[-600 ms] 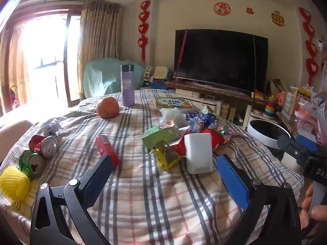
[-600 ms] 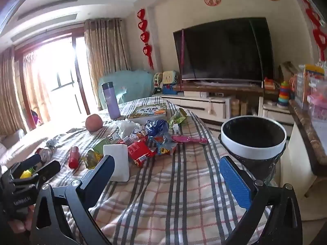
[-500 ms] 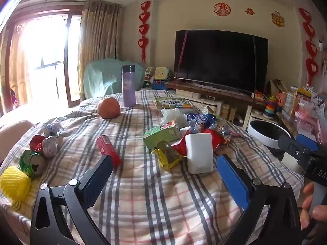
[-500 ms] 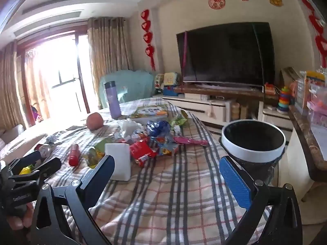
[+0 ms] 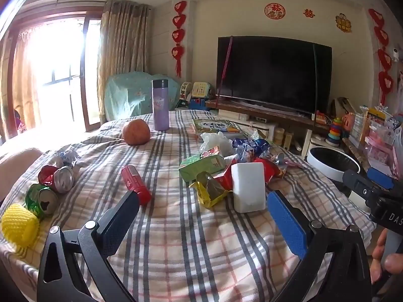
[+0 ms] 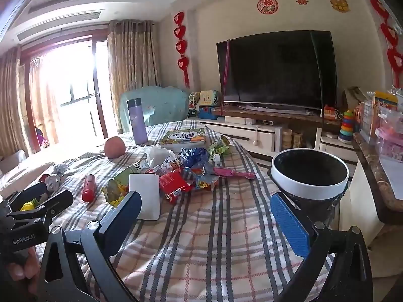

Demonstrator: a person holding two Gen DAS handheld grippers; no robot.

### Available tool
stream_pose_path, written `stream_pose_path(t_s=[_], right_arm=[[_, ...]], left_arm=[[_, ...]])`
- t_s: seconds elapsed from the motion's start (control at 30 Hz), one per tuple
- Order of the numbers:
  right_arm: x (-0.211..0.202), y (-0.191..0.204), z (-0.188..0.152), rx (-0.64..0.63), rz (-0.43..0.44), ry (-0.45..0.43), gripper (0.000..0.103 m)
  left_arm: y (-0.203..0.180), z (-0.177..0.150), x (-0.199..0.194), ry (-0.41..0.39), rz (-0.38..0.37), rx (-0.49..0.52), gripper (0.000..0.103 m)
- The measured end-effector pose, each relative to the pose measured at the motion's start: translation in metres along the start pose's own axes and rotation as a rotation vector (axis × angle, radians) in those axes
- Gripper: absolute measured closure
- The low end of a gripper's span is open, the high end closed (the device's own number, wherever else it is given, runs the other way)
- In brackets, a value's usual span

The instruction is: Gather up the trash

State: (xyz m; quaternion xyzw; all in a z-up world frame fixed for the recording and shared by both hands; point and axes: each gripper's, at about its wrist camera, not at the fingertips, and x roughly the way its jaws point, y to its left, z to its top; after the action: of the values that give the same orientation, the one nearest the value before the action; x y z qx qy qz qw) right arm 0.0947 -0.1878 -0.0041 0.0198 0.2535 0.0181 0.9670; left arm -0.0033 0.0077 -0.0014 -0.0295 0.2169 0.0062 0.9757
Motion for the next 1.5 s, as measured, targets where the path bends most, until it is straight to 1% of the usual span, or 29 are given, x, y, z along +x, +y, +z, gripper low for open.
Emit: stream_pose_path(t_s=[0.37, 0.43, 1.5], right_arm=[[0.0023, -0.0017, -0.0025, 0.008, 0.014, 0.013, 0.000], [0.0017, -0.0015, -0.0027, 0.007, 0.013, 0.011, 0.000], [0.0025, 0.0004, -0.0013, 0.016, 0.035, 0.016, 0.000]], left_arm=[[0.0048, -0.0005, -0.0005, 0.002, 0.002, 0.000, 0.001], [-0.0010, -0.0020, 0.0025, 0.002, 0.004, 0.001, 0.001], [-0.0020, -0.0039, 0.0029, 0.002, 0.005, 0.001, 0.001]])
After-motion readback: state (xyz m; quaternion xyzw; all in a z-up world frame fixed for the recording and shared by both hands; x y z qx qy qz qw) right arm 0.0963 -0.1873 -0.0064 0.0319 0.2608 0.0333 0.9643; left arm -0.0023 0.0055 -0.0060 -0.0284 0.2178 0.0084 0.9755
